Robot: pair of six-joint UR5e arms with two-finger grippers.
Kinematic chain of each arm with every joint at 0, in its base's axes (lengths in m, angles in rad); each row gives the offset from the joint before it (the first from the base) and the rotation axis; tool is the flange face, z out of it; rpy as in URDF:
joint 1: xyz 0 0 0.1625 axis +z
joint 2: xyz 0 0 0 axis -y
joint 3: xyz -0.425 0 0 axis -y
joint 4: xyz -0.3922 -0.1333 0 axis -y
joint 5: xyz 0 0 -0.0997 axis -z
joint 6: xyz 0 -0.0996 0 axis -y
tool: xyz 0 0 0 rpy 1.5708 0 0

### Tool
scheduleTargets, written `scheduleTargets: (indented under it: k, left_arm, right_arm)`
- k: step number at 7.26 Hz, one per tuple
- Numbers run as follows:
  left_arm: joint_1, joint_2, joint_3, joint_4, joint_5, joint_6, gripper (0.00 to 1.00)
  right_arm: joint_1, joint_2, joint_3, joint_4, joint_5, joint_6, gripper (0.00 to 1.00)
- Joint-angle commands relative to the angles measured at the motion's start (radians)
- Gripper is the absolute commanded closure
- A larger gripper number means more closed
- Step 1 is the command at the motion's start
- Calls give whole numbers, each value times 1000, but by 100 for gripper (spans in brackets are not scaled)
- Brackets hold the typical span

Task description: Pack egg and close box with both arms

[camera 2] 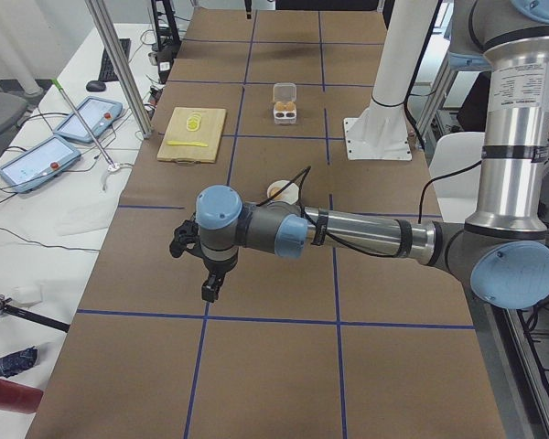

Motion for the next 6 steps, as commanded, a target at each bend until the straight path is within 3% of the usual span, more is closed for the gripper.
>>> scheduleTargets:
  k: [1,4,6]
  left_arm:
    - [-1,1,-4,-3,-9,-33,0]
    - [1,12,-45,-37,-14,-26,0]
    - [10,17,-42,-136,-23,-34,0]
  right_arm:
    - [-1,-5,0,10,4,3,0]
    - [-2,-20,0,21,7,-3,0]
    - [-4,-68,-4,145,7,3,0]
